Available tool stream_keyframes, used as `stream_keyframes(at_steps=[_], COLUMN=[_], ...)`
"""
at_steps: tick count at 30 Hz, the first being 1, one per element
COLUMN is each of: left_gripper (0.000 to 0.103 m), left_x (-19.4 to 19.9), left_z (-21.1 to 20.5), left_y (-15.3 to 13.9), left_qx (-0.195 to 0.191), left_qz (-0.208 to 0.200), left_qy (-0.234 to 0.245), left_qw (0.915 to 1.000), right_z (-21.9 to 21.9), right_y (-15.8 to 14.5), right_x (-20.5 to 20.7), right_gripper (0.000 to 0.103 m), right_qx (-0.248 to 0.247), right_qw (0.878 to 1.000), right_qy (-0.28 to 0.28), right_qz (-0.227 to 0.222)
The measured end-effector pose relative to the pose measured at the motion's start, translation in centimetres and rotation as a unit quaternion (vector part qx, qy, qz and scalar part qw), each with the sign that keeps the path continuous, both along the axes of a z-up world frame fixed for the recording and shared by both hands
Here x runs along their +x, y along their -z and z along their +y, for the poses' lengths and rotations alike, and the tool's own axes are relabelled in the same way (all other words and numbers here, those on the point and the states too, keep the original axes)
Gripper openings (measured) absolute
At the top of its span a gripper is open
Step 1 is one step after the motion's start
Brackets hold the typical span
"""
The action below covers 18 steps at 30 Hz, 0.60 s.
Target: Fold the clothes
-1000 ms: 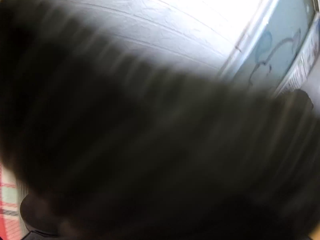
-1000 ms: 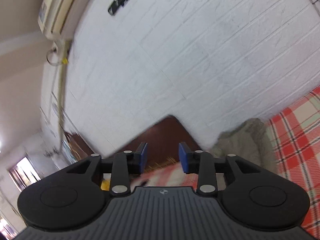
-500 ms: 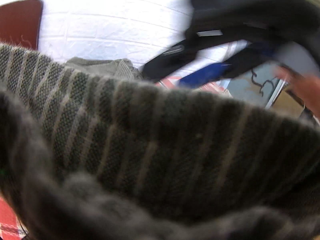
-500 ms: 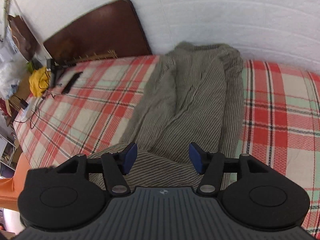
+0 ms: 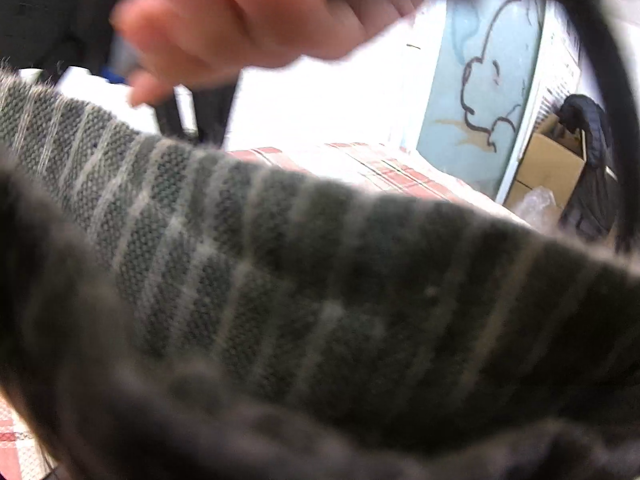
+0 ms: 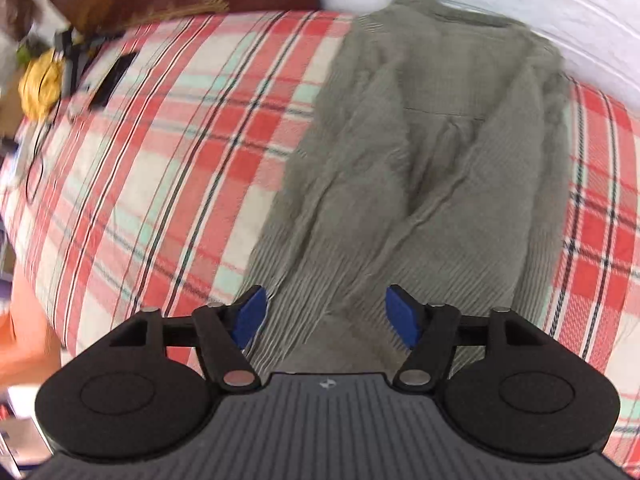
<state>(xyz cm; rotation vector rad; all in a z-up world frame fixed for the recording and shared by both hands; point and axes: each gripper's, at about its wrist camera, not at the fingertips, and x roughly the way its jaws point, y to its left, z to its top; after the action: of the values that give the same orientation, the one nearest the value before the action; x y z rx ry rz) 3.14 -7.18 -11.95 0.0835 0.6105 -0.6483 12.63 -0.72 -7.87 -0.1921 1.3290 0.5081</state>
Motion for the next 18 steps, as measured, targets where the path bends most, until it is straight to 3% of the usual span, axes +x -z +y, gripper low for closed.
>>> stream_keyframes(at_steps=[3, 5, 7, 8, 10, 14, 18], left_gripper=[0.082, 0.082, 0.082, 0.082, 0.082, 0.082, 0.082], left_x=[-0.3, -0.4, -0.4, -0.5, -0.6, -1.3, -2.1], left_z=[-0.3, -0.5, -0.4, -0.3, 0.0, 1.2, 2.9], left_y=[0.4, 0.6, 0.8, 0.9, 1.0, 1.2, 1.7], left_qx=[0.012, 0.018, 0.018, 0.018, 0.017, 0.01, -0.002], left_qz=[-0.006, -0.007, -0.004, -0.003, -0.002, 0.007, 0.024], left_qy=[0.008, 0.012, 0.013, 0.013, 0.01, -0.002, -0.015], left_qw=[0.9999, 0.9997, 0.9997, 0.9998, 0.9998, 0.9999, 0.9996], right_z=[1.4, 1.2, 0.8, 0.4, -0.6, -6.4, -12.4], right_y=[0.5, 0.7, 1.0, 0.5, -0.7, -4.2, -7.8], right_x=[-0.4, -0.5, -0.5, -0.6, -0.9, -2.0, -3.1], right_gripper=[0.074, 0.07, 0.018, 0.003, 0.002, 0.002, 0.002], right_qx=[-0.085, -0.112, -0.135, -0.13, -0.108, -0.002, 0.108], right_qw=[0.995, 0.992, 0.989, 0.99, 0.992, 0.998, 0.987], right_qy=[-0.047, -0.056, -0.061, -0.061, -0.058, 0.004, 0.071], right_qz=[-0.016, -0.011, -0.004, -0.009, -0.026, -0.062, -0.097])
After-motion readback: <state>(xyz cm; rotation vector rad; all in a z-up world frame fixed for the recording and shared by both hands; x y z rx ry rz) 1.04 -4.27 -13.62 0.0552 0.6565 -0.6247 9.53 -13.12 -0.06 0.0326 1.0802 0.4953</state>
